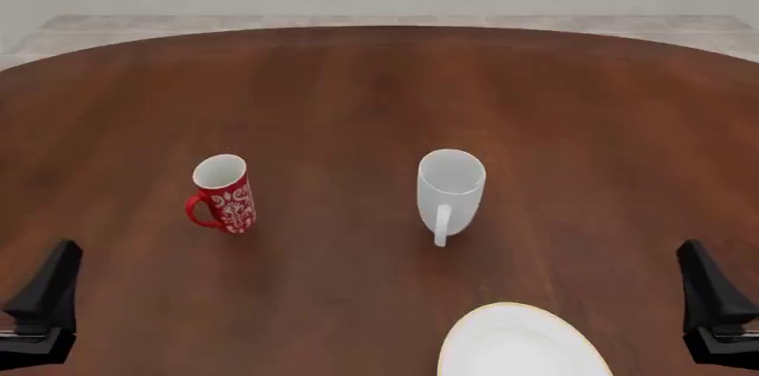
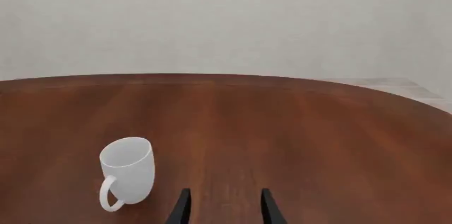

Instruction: Put the white mug on the plate.

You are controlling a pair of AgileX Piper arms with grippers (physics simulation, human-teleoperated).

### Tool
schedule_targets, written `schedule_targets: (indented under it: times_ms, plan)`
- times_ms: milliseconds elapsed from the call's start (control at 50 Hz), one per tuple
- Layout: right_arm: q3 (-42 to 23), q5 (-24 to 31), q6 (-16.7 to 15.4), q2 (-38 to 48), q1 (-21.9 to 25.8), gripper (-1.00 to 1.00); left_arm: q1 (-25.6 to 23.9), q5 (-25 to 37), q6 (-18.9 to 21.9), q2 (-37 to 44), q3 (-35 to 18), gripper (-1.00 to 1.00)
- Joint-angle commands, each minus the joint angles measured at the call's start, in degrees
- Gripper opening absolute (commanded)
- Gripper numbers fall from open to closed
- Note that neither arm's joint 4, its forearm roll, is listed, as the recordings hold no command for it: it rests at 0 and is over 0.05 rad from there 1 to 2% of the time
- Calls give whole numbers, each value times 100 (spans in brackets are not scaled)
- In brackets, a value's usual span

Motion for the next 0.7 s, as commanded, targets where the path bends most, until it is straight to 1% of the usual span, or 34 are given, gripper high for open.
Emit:
schedule_targets:
  times_ms: [20, 540, 560, 600, 620, 640, 660, 680, 700]
  plan:
    - [-9, -20, -3, 33, -13, 100, 13, -13, 0, 33, -16, 100]
    - [-22, -20, -5, 45, -10, 100, 14, -35, -5, 55, -10, 100]
    - [-21, -33, -30, 51, 75, 100, 14, -32, -3, 54, -11, 100]
    - [-21, -40, -42, 51, 33, 100, 14, -31, -4, 54, -12, 100]
    - [-30, -174, -282, 298, 20, 100, 14, -28, -2, 52, -13, 100]
    - [-74, -196, -258, 403, 61, 100, 13, -27, -2, 50, -13, 100]
    - [-238, -49, -194, 371, 48, 100, 13, -25, -2, 48, -14, 100]
    - [-543, 176, -148, 386, 47, 100, 13, -25, -2, 48, -14, 100]
    - [-749, 288, -152, 507, 84, 100, 13, -20, -2, 44, -14, 100]
